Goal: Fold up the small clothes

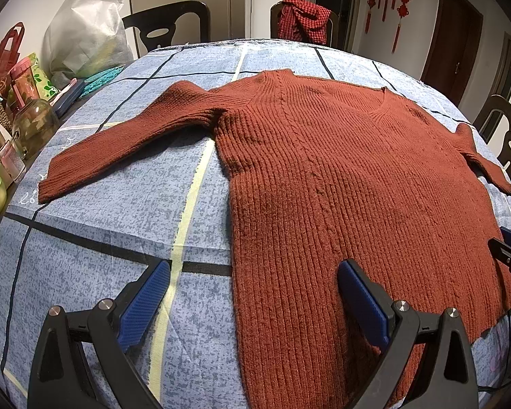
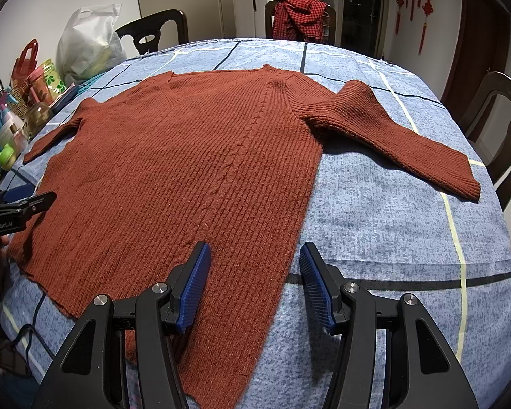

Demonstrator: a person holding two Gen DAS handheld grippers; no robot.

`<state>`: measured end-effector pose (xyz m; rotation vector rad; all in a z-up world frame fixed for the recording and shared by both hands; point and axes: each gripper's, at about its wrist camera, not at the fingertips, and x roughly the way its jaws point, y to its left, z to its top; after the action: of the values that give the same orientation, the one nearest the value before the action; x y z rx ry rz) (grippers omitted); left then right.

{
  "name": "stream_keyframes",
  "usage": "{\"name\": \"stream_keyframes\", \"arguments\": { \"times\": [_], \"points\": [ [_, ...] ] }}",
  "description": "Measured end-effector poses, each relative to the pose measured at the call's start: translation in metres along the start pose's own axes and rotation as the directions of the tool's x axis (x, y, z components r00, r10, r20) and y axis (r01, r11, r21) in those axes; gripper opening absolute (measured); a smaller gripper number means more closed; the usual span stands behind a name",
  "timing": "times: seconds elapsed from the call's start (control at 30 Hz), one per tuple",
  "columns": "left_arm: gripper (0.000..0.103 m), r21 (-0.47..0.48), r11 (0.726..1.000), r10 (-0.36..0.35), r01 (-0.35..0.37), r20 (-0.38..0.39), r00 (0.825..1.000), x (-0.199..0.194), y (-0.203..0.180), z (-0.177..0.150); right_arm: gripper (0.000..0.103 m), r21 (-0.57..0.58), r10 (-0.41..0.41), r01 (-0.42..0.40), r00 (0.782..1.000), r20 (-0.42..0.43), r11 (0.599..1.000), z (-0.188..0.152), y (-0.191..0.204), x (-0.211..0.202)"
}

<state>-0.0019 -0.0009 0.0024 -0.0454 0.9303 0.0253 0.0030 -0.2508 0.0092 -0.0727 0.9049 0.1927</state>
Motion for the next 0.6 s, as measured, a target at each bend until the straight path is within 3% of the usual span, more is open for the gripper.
{"name": "stream_keyframes", "arguments": {
  "times": [0.6],
  "points": [
    [0.1, -0.002, 1.0, -0.002, 0.002, 0.006, 1.0, -0.0008, -0.001, 0.0003, 0.055, 0.001, 0.0, 0.0, 1.0, 0.005, 1.0, -0.0008, 0.0, -0.0001]
  ]
}}
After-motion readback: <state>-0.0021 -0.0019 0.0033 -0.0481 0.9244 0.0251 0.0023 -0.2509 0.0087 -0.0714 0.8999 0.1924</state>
